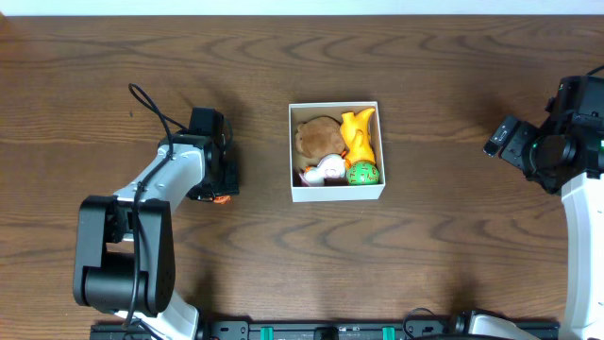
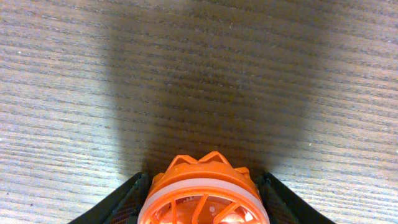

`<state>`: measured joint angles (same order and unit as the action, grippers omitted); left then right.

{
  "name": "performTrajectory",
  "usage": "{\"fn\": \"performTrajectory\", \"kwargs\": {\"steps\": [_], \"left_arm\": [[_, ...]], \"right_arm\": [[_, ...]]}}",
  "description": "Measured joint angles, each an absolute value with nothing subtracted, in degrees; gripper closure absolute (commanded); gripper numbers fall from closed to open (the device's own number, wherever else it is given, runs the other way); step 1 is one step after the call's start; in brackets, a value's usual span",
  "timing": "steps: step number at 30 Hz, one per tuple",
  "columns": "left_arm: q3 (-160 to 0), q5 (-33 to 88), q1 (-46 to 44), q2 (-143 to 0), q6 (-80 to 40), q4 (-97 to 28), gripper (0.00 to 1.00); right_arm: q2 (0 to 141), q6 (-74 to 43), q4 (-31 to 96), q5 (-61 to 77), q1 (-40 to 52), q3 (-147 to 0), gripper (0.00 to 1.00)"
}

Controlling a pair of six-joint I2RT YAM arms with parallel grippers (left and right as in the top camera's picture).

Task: Pack container
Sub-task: 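Carry the orange ball with the left gripper into the box and release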

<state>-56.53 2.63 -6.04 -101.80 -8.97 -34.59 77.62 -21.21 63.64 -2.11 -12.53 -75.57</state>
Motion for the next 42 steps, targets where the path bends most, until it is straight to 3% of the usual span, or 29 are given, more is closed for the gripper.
{"fn": "performTrajectory", "kwargs": {"steps": [9, 21, 31, 38, 40, 42], "left_arm": [[-57.98, 2.61, -6.04, -101.62, -8.97, -40.64, 0.47], [-78.15, 2.57, -10.96, -90.56, -8.99, -55.16, 0.47], [-83.26, 2.52, -29.71, -87.2, -9.21, -47.72, 0.47], [-83.07, 0.99, -34.26, -97.62, -9.72, -41.93, 0.46], [-82.78, 0.82, -34.28, -101.65, -10.13, -41.1, 0.34], [-82.5, 0.67, -34.26, -104.51, -10.46, -40.47, 0.31]], "right_arm": [[77.62, -21.21, 63.66, -2.11, -12.53, -75.57, 0.01], [77.62, -21.21, 63.64, -2.11, -12.53, -75.57, 0.01], [77.62, -21.21, 63.66, -2.11, -12.53, -75.57, 0.01], [77.62, -21.23, 63.75, -2.11, -12.53, -75.57, 0.01], [77.62, -21.21, 63.81, -2.11, -12.53, -75.57, 0.01], [77.62, -21.21, 63.81, -2.11, -12.53, -75.57, 0.01]]}}
